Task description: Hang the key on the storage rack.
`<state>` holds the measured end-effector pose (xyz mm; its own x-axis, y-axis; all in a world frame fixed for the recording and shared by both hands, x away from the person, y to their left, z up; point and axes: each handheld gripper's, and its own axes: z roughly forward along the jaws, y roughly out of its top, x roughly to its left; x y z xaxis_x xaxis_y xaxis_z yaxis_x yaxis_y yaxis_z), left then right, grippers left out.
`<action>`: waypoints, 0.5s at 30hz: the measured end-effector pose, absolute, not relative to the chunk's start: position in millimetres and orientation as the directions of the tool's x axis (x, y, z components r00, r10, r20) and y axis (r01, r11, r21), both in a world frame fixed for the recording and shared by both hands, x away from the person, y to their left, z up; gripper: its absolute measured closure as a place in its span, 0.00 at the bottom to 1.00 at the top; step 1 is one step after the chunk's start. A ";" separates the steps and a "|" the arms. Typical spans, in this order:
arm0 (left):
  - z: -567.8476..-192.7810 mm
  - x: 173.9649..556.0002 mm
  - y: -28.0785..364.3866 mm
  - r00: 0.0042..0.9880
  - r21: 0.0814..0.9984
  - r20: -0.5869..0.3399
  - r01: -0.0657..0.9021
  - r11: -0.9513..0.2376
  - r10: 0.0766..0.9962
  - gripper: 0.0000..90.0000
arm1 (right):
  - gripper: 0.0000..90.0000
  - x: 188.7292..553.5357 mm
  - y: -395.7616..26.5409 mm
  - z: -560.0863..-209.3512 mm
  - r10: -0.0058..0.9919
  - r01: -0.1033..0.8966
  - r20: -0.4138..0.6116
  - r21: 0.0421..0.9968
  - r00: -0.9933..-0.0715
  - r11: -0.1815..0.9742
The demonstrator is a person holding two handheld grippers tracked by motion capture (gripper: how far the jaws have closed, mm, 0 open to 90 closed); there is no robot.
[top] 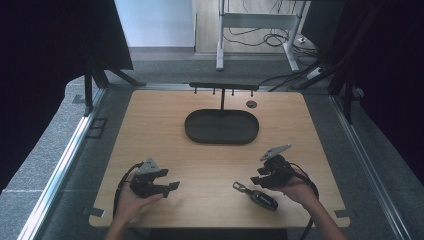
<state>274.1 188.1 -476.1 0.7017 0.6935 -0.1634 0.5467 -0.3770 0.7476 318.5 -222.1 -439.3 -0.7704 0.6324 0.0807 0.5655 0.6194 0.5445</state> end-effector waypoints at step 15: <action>-479.4 274.1 185.0 0.708 0.738 -0.166 0.551 -0.390 0.687 0.37 | 0.63 318.3 -202.8 -454.3 0.594 0.565 0.093 0.455 -0.799 0.688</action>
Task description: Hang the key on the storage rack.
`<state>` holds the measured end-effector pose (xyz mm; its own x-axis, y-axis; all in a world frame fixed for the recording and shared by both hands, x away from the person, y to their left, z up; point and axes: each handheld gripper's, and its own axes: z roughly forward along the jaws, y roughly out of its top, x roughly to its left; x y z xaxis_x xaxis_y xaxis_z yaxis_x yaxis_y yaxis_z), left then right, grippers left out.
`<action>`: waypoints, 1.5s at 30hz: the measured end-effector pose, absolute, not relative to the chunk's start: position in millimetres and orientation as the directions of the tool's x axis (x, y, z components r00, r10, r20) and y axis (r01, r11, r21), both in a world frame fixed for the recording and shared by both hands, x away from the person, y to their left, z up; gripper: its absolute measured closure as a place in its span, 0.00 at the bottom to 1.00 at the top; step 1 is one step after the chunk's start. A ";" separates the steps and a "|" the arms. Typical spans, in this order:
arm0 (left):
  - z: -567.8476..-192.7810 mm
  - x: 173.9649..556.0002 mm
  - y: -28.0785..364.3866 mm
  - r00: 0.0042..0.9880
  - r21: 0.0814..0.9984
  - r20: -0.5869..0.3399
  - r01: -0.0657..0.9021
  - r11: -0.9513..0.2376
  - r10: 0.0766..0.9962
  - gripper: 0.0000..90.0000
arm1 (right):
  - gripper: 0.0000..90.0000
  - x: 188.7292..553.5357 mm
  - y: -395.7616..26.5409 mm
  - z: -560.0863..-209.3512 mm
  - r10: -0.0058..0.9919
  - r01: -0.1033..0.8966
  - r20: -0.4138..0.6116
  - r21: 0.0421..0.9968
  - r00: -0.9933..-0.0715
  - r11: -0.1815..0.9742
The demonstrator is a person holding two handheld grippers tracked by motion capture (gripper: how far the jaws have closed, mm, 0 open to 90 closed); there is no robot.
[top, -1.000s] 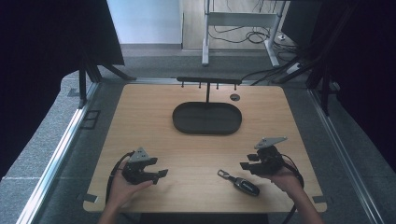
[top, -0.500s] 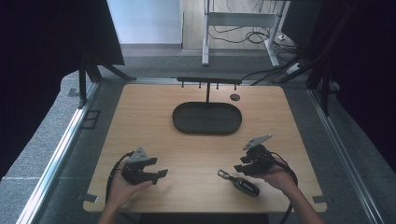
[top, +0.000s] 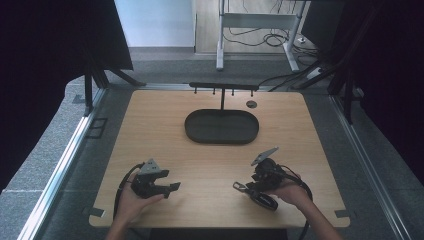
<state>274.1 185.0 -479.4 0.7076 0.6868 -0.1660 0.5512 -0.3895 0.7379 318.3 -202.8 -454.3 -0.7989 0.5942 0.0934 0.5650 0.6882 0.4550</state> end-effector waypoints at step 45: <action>-480.5 273.0 182.4 0.717 0.734 -0.172 0.551 -0.398 0.676 0.37 | 0.69 322.7 -173.3 -474.6 0.561 0.559 0.074 0.257 -0.824 0.788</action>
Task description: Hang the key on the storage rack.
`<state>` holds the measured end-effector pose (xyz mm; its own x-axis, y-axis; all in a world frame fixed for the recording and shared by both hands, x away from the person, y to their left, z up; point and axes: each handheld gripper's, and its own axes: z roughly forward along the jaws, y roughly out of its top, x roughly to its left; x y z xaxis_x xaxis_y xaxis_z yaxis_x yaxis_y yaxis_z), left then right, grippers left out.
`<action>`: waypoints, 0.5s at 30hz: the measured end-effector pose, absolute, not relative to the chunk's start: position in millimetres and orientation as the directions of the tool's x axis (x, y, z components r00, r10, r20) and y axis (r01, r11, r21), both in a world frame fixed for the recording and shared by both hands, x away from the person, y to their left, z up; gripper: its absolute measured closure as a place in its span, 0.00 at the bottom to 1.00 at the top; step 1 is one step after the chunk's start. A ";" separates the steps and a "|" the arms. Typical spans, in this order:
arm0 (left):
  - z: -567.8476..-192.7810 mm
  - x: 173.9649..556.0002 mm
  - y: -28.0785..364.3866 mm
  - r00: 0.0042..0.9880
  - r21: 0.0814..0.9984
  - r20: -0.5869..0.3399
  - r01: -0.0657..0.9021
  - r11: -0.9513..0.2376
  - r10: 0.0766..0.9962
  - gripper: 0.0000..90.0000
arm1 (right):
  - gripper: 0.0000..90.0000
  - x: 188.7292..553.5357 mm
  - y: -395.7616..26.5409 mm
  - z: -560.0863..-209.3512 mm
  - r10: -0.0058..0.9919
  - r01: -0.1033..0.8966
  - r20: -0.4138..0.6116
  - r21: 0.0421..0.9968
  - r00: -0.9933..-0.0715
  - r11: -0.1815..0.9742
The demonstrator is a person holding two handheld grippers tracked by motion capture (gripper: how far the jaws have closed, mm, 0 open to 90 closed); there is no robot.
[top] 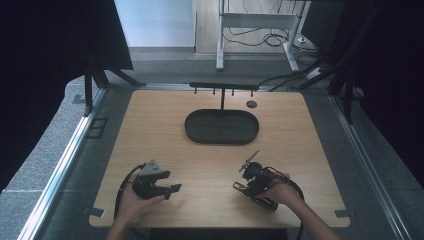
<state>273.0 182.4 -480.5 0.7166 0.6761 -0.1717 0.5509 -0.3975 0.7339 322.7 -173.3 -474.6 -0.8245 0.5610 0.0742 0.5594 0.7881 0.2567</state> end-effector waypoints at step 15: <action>-481.1 273.1 182.4 0.718 0.732 -0.172 0.551 -0.401 0.674 0.37 | 0.75 324.1 -168.0 -477.0 0.571 0.568 0.043 0.196 -0.819 0.799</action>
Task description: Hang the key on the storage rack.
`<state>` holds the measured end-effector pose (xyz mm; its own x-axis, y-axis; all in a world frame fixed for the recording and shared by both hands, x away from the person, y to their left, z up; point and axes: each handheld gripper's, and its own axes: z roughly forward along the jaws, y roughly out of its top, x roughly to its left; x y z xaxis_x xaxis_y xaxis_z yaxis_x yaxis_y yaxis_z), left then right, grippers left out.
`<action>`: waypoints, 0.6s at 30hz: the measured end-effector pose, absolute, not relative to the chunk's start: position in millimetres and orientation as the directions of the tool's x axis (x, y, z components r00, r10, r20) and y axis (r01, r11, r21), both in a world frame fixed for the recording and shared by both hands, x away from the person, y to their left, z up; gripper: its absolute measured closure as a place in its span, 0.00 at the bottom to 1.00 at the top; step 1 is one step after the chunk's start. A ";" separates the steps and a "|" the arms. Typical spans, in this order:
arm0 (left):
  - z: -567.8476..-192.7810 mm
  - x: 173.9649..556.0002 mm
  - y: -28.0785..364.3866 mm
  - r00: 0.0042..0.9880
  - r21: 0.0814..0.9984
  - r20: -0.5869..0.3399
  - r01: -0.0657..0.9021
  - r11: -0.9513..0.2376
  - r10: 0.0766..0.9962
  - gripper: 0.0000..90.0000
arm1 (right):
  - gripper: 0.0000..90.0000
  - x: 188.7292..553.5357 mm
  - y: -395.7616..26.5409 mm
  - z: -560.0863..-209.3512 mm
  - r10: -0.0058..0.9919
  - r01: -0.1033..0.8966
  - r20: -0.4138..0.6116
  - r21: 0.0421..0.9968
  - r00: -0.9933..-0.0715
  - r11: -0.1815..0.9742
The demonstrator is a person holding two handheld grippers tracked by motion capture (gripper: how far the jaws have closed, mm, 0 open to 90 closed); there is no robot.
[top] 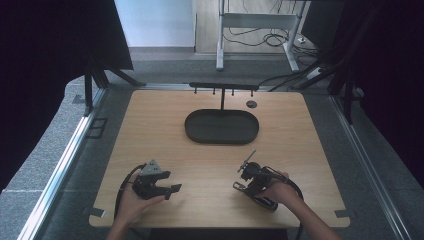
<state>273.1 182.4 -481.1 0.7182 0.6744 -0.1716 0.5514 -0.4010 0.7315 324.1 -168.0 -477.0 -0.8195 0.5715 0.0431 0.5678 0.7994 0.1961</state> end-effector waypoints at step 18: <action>-481.9 273.3 181.7 0.719 0.728 -0.170 0.552 -0.406 0.674 0.37 | 0.86 324.1 -161.7 -476.4 0.591 0.586 0.019 0.156 -0.807 0.795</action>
